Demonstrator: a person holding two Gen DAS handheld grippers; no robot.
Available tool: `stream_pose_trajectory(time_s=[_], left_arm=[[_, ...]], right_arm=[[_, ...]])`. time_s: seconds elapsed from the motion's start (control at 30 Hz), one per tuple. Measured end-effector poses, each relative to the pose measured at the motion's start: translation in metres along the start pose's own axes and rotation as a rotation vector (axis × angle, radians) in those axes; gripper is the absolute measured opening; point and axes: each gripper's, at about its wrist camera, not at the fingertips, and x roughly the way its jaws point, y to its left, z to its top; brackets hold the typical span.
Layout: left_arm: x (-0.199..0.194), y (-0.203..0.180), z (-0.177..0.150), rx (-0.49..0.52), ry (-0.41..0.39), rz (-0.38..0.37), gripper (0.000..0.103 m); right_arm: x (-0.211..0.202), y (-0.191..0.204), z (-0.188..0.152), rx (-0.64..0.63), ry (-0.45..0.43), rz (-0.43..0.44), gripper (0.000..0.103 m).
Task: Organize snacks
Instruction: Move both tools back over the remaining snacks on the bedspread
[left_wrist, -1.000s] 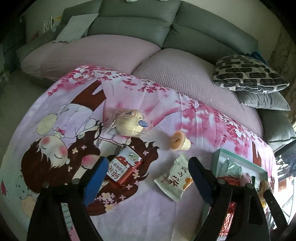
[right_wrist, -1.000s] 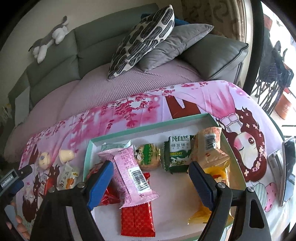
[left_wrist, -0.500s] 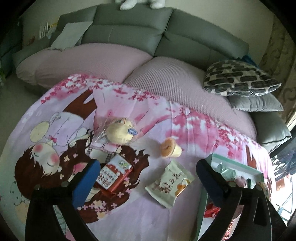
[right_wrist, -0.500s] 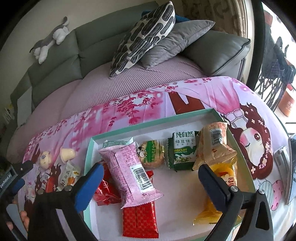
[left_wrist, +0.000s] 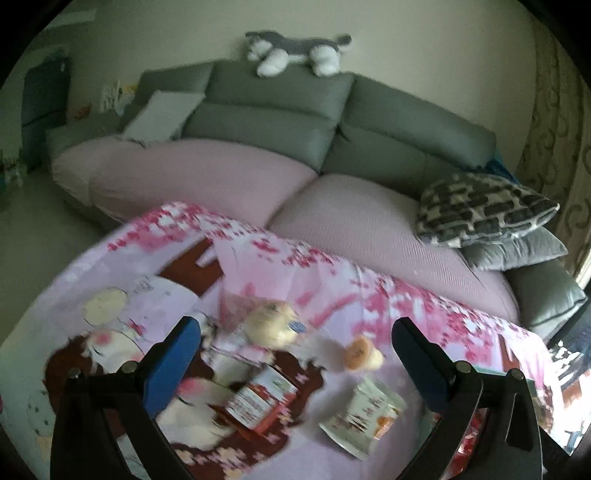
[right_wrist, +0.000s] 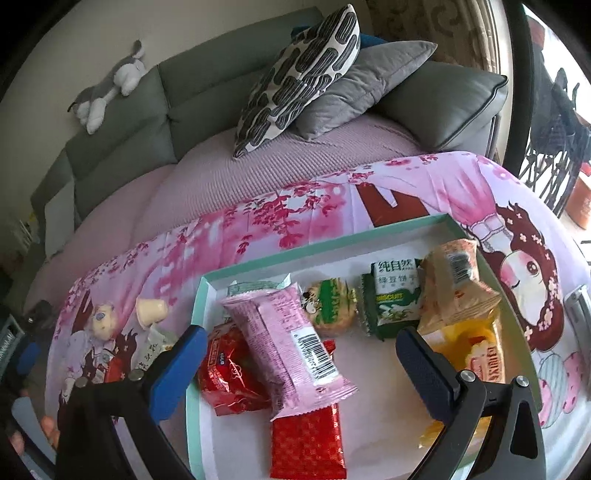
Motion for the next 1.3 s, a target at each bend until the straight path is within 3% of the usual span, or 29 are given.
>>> stream_pose_trajectory(time_s=[0.07,0.17,0.3,0.6,0.8,1.07,1.3], left_arm=[[0.0,0.005,0.002,0.035,-0.03,0.05,0.103],[0.003,0.017,0.005,0.022,-0.026,0.066,0.103],[0.01,0.035,0.007,-0.028,0.007,0.028,0.103],[0.031,0.047,0.007,-0.032,0.117,-0.035,0.103],[0.028,0.047,0.012,-0.007,0.085,-0.042,0.103],[0.015,0.074,0.025,-0.07,0.034,-0.024,0.103],[0.03,0.077,0.021,-0.027,0.121,-0.009,0.103]], right_arm=[[0.003,0.003,-0.003,0.006,0.001,0.011,0.103],[0.004,0.008,-0.008,-0.005,-0.02,0.008,0.103],[0.005,0.017,-0.012,-0.035,-0.041,-0.002,0.103],[0.02,0.034,-0.018,-0.019,0.023,0.04,0.103],[0.025,0.072,-0.019,-0.094,0.017,0.072,0.103],[0.03,0.133,-0.023,-0.195,0.028,0.149,0.103],[0.042,0.171,-0.026,-0.236,0.062,0.194,0.103]])
